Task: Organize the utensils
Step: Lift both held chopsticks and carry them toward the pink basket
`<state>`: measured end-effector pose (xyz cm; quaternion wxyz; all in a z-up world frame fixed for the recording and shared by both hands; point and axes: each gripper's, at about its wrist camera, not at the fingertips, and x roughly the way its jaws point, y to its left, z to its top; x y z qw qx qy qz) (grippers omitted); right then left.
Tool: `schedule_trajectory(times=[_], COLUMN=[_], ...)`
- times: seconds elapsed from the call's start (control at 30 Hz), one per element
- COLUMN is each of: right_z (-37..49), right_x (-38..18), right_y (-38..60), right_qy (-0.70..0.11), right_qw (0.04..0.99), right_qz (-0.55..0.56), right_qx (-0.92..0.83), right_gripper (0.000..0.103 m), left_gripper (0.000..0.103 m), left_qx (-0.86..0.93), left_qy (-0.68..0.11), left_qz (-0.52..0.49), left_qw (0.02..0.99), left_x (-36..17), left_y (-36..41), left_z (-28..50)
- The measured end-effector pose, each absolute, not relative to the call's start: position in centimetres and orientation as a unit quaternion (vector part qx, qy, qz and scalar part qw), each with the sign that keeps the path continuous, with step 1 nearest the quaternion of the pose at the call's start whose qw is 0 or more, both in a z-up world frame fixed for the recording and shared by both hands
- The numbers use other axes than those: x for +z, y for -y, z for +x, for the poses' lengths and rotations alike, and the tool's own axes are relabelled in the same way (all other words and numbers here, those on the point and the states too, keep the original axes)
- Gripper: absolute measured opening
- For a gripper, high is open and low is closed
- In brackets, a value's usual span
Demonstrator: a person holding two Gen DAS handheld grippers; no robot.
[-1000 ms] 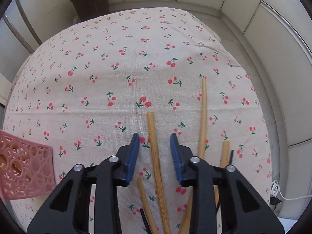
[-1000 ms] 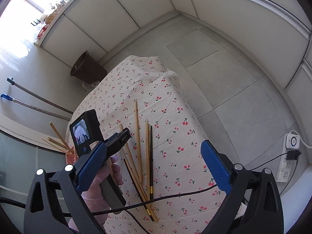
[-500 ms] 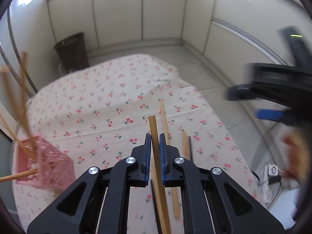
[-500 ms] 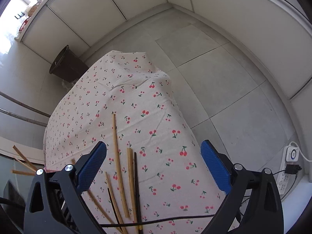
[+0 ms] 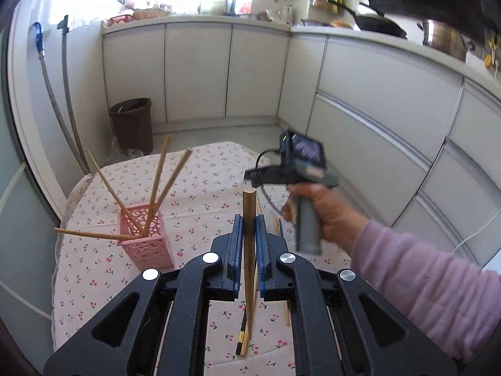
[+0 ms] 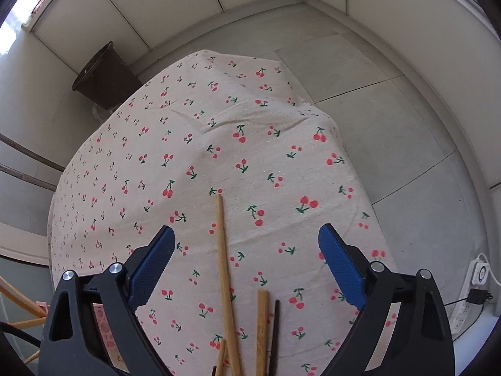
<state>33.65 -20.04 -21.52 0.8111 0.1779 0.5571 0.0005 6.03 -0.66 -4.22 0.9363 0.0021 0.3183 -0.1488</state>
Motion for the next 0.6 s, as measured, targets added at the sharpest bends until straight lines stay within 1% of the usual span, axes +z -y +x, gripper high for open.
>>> schedule_trajectory(times=[0.03, 0.07, 0.1, 0.13, 0.17, 0.2, 0.23, 0.27, 0.37, 0.43, 0.6], right_z=[33.8, 33.9, 34.0, 34.1, 33.9, 33.8, 33.7, 33.6, 33.3, 32.9, 31.5], right_x=[-21.9, -22.5, -23.0, -23.5, -23.5, -23.4, -23.4, -23.4, -23.4, -23.0, -19.5], right_y=[19.4, 18.7, 18.0, 17.5, 16.9, 16.2, 15.7, 15.6, 15.9, 16.7, 17.5], right_qy=[-0.558, -0.562, -0.568, -0.574, -0.565, -0.559, -0.556, -0.554, -0.548, -0.538, -0.504], right_qw=[0.813, 0.812, 0.809, 0.807, 0.817, 0.824, 0.828, 0.830, 0.833, 0.835, 0.851], right_qz=[0.169, 0.157, 0.148, 0.140, 0.116, 0.092, 0.075, 0.071, 0.081, 0.112, 0.138], right_qx=[0.000, -0.002, 0.000, 0.001, -0.010, -0.009, -0.010, -0.006, 0.013, 0.029, 0.057], right_gripper=[0.084, 0.078, 0.067, 0.065, 0.053, 0.036, 0.030, 0.008, 0.006, 0.006, 0.006], left_gripper=[0.007, 0.007, 0.007, 0.007, 0.007, 0.007, 0.007, 0.007, 0.007, 0.007, 0.007], left_qx=[-0.154, -0.157, -0.160, -0.163, -0.167, -0.168, -0.168, -0.167, -0.161, -0.156, -0.151], left_qy=[-0.312, -0.306, -0.301, -0.296, -0.294, -0.294, -0.293, -0.294, -0.299, -0.298, -0.293], left_qz=[0.000, 0.000, 0.001, 0.000, 0.001, 0.001, 0.001, 0.002, 0.000, -0.002, -0.010], left_qw=[0.937, 0.939, 0.940, 0.941, 0.941, 0.941, 0.941, 0.941, 0.941, 0.942, 0.944], left_x=[-3.8, -3.4, -3.1, -2.8, -2.6, -2.5, -2.4, -2.5, -2.7, -2.7, -2.0], left_y=[0.7, 0.8, 0.6, 0.6, 0.7, 0.7, 0.5, 0.2, -0.4, -0.7, -1.5], left_z=[5.9, 5.8, 5.6, 5.4, 5.3, 5.1, 4.9, 4.9, 5.0, 5.0, 4.3])
